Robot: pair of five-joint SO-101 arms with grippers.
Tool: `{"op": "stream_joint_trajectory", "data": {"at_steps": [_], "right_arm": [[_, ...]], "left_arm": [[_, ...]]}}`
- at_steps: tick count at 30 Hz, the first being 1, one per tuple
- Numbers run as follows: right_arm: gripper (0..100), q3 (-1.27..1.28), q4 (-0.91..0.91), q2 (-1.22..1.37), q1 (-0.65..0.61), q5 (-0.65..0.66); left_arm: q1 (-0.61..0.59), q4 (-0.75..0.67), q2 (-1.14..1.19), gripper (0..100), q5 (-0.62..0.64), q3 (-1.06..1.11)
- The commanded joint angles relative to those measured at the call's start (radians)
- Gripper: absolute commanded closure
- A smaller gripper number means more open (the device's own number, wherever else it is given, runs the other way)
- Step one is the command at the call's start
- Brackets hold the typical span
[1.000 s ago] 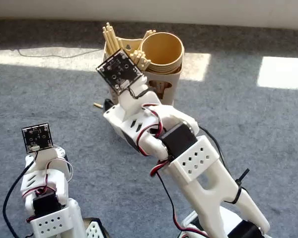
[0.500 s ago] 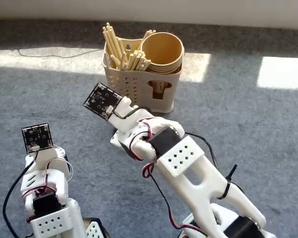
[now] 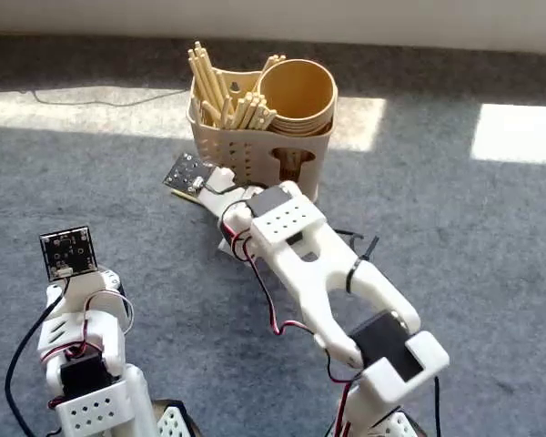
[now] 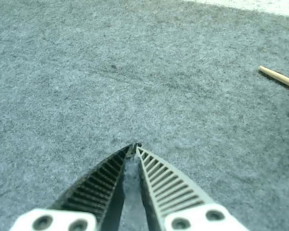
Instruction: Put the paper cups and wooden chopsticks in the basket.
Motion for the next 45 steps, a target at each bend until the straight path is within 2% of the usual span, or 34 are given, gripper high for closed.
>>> {"op": "stream_joint_trajectory", "data": {"at_steps": [1,14,16,19,20,39,45], "right_arm": [[82.1,-0.114,0.002,0.068,0.025,0.031],[82.7,-0.306,0.008,0.332,0.077,0.028],[87.2,-0.305,0.008,0.335,0.074,0.028],[99.1,-0.305,0.008,0.334,0.068,0.028],[99.7,-0.303,0.01,0.334,0.067,0.028],[99.1,-0.309,0.325,0.331,0.021,0.025],[85.1,-0.311,0.328,0.331,-0.018,0.023]], "left_arm": [[-0.008,-0.017,-0.007,99,-0.008,0.019],[-0.008,-0.017,-0.007,99,-0.008,0.019],[-0.008,-0.017,-0.007,99,-0.008,0.019],[-0.008,-0.017,-0.007,99,-0.008,0.019],[-0.008,-0.017,-0.007,99,-0.008,0.019],[-0.008,-0.018,-0.007,99,-0.008,0.019],[-0.008,-0.018,-0.007,99,-0.008,0.019]]}}
